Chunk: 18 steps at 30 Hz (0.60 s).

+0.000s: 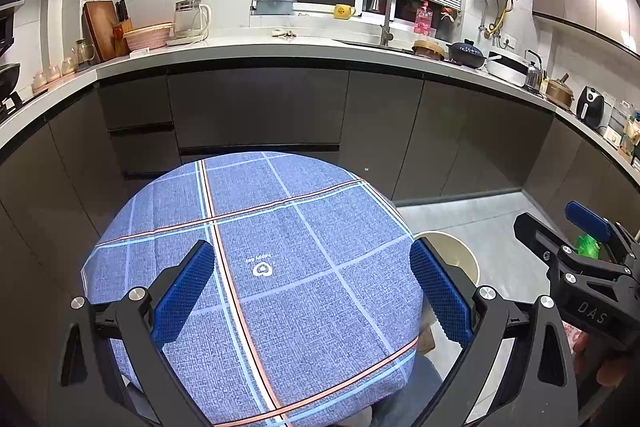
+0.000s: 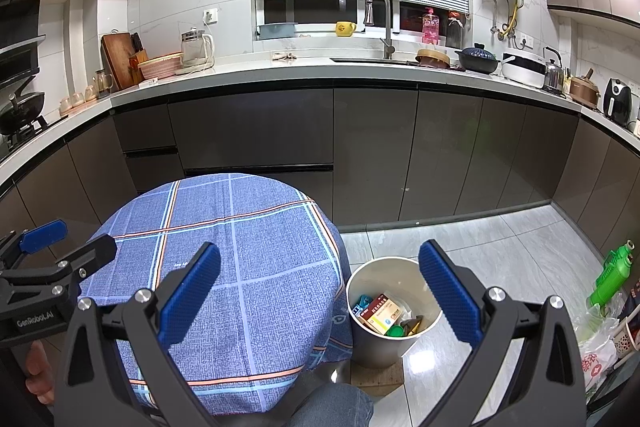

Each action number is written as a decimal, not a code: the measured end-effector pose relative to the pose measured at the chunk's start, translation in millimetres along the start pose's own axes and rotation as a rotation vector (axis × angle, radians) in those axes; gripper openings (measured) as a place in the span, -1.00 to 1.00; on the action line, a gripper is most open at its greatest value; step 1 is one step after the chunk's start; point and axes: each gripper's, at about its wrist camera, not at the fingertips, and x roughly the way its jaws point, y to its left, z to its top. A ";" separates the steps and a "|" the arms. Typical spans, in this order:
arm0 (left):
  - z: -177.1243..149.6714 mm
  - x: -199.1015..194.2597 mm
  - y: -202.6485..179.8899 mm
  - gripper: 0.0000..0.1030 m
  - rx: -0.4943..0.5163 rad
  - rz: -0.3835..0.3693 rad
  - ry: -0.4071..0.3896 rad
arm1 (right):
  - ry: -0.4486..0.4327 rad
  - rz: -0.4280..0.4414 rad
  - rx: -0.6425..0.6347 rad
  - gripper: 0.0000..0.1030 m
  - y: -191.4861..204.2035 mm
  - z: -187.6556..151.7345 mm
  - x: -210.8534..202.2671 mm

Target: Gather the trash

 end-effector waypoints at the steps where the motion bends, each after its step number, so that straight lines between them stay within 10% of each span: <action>1: -0.1 -0.4 -0.3 0.83 0.001 0.001 -0.001 | 0.000 0.000 0.000 0.93 -0.1 0.0 0.0; 18: -0.4 -0.7 -2.0 0.83 0.006 0.014 -0.003 | 0.001 0.001 -0.002 0.93 0.4 0.2 0.3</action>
